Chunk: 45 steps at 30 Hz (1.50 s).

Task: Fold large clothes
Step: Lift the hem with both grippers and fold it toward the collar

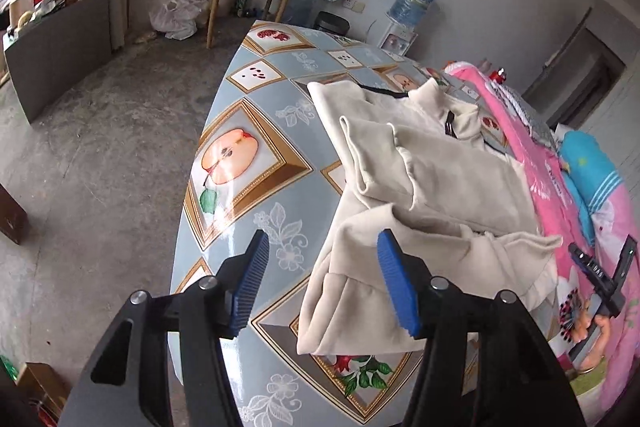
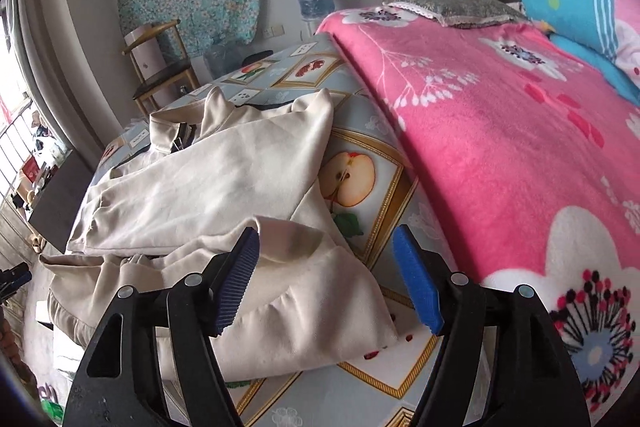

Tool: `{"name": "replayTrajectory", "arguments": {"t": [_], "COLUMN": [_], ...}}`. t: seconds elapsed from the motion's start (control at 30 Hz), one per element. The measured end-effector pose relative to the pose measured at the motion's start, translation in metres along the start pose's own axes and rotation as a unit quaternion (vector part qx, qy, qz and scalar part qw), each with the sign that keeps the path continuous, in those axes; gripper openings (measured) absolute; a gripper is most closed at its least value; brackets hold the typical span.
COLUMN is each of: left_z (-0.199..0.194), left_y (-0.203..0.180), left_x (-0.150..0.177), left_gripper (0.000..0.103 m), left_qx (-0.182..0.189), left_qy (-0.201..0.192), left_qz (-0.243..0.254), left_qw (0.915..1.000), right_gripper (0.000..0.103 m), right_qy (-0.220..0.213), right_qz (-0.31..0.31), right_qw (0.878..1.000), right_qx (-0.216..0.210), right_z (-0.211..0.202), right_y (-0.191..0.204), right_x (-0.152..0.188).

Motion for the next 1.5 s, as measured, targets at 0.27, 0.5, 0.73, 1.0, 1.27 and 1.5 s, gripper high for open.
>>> {"name": "replayTrajectory", "arguments": {"t": [0.27, 0.5, 0.73, 1.0, 1.27, 1.5], "left_z": [0.053, 0.059, 0.028, 0.043, 0.077, 0.072], "left_y": [-0.026, -0.019, -0.022, -0.069, -0.078, -0.075], "left_x": [0.022, 0.025, 0.024, 0.014, 0.018, 0.024], "left_gripper": [0.057, 0.058, 0.058, 0.058, 0.058, 0.058], "left_qx": [-0.055, -0.073, -0.084, -0.062, -0.128, -0.124], "left_qy": [0.053, 0.055, 0.013, 0.010, 0.037, 0.034], "left_qz": [0.043, 0.031, 0.043, 0.103, 0.143, 0.150], "left_qw": [0.9962, 0.9953, 0.9954, 0.9927, 0.9807, 0.9803], "right_gripper": [0.074, 0.081, 0.067, 0.023, 0.025, 0.055], "right_qy": [0.054, 0.086, 0.044, 0.059, 0.077, 0.058], "right_qz": [-0.044, -0.057, -0.026, -0.030, 0.068, -0.007], "right_qw": [0.997, 0.990, 0.995, 0.997, 0.994, 0.995], "right_qx": [0.013, 0.096, 0.082, -0.038, -0.044, -0.076], "right_z": [0.022, 0.061, 0.031, 0.057, 0.075, 0.016], "right_y": [0.016, 0.010, 0.008, 0.054, 0.027, 0.061], "right_x": [0.028, 0.035, 0.024, -0.016, -0.038, -0.018]}}
Point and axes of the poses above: each gripper's, at about its wrist camera, not at the fingertips, and z roughly the way its jaws point, y to its left, x to its underside, the point moved 5 cm from there along z, roughly the way its jaws point, and after that the axes turned 12 degrees about y, right-handed, at the moved point
